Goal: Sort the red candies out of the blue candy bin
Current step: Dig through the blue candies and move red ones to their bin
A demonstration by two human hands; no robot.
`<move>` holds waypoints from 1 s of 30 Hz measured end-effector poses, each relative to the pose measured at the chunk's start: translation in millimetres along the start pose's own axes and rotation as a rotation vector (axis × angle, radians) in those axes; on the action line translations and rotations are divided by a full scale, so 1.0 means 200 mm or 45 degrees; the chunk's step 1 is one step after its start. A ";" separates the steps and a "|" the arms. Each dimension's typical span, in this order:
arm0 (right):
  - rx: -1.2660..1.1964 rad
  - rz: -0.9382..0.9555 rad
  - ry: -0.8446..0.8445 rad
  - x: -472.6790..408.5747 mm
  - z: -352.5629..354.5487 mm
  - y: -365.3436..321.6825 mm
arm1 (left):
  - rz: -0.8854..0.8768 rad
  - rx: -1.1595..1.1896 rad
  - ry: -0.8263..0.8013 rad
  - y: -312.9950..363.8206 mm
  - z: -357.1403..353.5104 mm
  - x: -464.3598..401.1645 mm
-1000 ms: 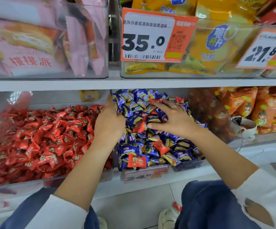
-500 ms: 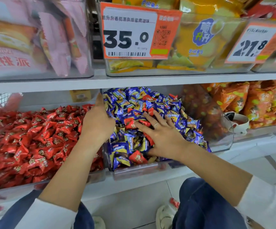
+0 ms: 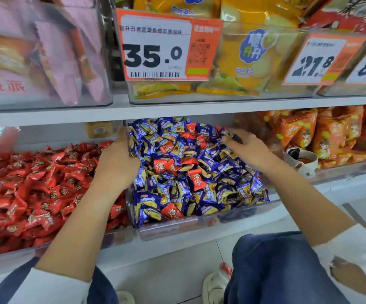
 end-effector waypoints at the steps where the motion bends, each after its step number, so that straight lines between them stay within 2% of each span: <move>1: -0.077 -0.101 -0.049 -0.03 -0.03 0.02 | -0.006 -0.003 0.004 0.00 0.00 0.00; 4: -0.020 -0.130 -0.174 -0.05 -0.19 -0.04 | -0.031 -0.030 0.008 0.02 0.00 0.01; 8: 0.036 0.145 -0.220 0.02 -0.30 -0.28 | -0.053 -0.056 0.011 0.03 0.00 0.00; 11: 0.048 0.369 -0.392 0.12 -0.24 -0.33 | -0.038 -0.051 -0.003 0.02 0.00 0.01; 13: 0.005 0.417 -0.500 0.16 -0.14 -0.29 | -0.045 -0.068 -0.023 0.02 0.00 0.01; 14: -0.002 0.393 -0.471 0.17 -0.08 -0.25 | -0.042 -0.083 -0.024 0.02 0.00 0.01; 16: 0.134 0.275 -0.271 0.15 0.04 -0.16 | -0.027 -0.159 -0.014 0.01 -0.01 0.00; 18: 0.309 0.162 -0.102 0.13 0.10 -0.07 | -0.075 -0.365 0.069 0.00 -0.02 -0.01; 21: 0.274 0.138 -0.052 0.10 0.10 -0.03 | -0.420 -0.518 0.247 0.06 -0.03 0.00; 23: 0.155 0.184 0.046 0.08 0.06 -0.10 | -0.510 -0.465 0.193 0.13 -0.05 0.01; 26: -0.046 0.360 0.082 0.06 -0.02 -0.27 | -0.435 -0.509 0.015 0.20 -0.14 -0.04; 28: 0.102 0.515 -0.094 0.05 -0.12 -0.33 | -0.410 -0.689 -0.099 0.19 -0.22 -0.11; 30: 0.383 0.534 -0.217 0.04 -0.17 -0.31 | -0.354 -0.787 -0.208 0.16 -0.27 -0.15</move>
Point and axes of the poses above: each hand's wrist, its own x-axis away from the middle knuckle, its own z-axis out of the back of the hand, y = z × x, the point moved 3 cm from there along -x, towards the middle knuckle, and after that the axes turned 13 degrees about x, right-handed, at the moved point
